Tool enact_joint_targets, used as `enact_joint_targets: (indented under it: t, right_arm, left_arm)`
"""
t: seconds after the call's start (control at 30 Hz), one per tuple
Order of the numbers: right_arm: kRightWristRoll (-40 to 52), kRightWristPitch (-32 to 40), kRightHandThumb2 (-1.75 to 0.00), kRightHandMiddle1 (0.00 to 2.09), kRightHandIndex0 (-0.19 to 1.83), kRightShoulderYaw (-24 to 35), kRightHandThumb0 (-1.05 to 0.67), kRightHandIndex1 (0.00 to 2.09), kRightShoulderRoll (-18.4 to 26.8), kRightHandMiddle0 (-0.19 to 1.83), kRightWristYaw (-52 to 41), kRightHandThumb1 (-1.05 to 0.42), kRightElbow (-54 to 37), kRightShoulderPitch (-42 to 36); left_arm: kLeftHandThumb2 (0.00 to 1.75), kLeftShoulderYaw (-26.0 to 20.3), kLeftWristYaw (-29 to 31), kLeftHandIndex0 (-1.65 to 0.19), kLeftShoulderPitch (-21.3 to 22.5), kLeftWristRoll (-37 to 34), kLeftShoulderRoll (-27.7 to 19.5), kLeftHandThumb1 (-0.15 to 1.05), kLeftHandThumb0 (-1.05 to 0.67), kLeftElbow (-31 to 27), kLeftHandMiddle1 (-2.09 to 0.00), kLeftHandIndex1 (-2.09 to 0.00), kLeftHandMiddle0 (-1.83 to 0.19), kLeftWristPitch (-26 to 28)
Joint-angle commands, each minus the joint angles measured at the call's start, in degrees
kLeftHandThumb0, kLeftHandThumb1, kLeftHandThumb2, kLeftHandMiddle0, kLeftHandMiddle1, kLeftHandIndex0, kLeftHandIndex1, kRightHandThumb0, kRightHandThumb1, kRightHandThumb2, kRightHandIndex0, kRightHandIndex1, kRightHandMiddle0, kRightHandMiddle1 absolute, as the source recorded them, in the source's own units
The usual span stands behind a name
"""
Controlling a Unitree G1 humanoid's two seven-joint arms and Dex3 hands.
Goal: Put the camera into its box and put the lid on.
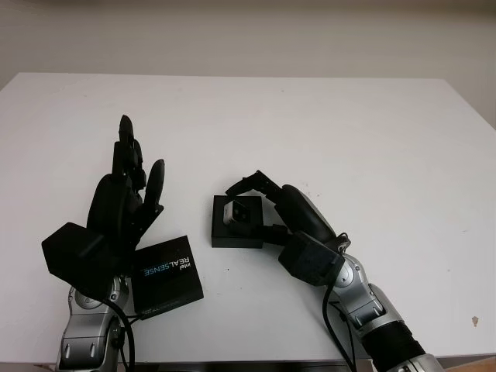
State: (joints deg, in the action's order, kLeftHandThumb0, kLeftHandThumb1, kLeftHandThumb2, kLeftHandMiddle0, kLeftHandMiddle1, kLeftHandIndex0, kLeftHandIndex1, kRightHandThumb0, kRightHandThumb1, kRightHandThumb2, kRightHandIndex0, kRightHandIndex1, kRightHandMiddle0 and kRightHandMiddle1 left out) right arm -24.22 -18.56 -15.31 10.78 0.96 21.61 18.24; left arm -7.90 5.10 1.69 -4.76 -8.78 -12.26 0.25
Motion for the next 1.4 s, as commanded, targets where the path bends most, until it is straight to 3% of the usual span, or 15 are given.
enact_joint_targets:
  t: [0.0,0.23,0.33,0.5,0.7,1.03,1.37]
  right_arm:
    - [-0.8,-0.2,-0.06,1.39,0.47,-0.3,-0.42,0.27,0.8,0.40,0.2,-0.94,1.3,0.3]
    - [-4.3,-4.2,-0.05,1.42,0.48,-1.2,-0.41,0.40,2.3,0.47,3.1,-0.93,2.5,0.8]
    - [-5.9,-6.7,-0.05,1.44,0.36,-1.6,-0.41,0.70,2.8,0.48,5.3,-0.92,3.9,1.2]
    - [-8.6,-11.7,-0.05,1.50,0.27,-2.6,-0.40,0.91,4.0,0.46,9.2,-0.91,6.8,2.3]
    - [-8.3,-13.4,-0.06,1.52,0.25,-2.6,-0.39,0.93,3.6,0.45,10.7,-0.92,8.9,3.0]
    - [-1.9,-6.9,-0.05,1.54,0.25,-0.6,-0.36,1.00,-3.3,0.41,9.9,-0.92,3.7,2.1]
    - [2.3,-4.3,-0.05,1.61,0.20,0.3,-0.38,1.07,-6.0,0.41,7.2,-0.91,2.7,1.8]
  left_arm:
    - [0.49,-0.2,0.1,0.19,-0.1,-0.3,0.0,1.05,-0.78,-0.7,0.00,0.00,0.19,-0.2]
    - [0.49,-0.3,0.2,0.19,-0.2,-0.4,-0.4,1.05,-0.79,-0.9,0.00,0.00,0.19,-0.2]
    - [0.49,-0.5,0.6,0.19,-0.2,-0.7,-0.4,1.05,-0.79,-0.7,0.00,0.00,0.19,-0.5]
    - [0.48,-0.7,0.9,0.19,-0.4,-1.2,-0.4,1.05,-0.80,-1.1,0.00,0.00,0.19,0.0]
    - [0.48,-0.6,1.1,0.19,-0.5,-1.1,-0.4,1.05,-0.79,-1.0,0.00,0.00,0.19,-0.1]
    - [0.49,0.2,1.1,0.19,-0.6,-0.3,0.0,1.05,-0.80,0.2,0.00,0.00,0.19,-1.2]
    - [0.50,0.9,1.2,0.19,-0.9,0.1,0.2,1.05,-0.77,0.5,0.00,0.00,0.19,-2.0]
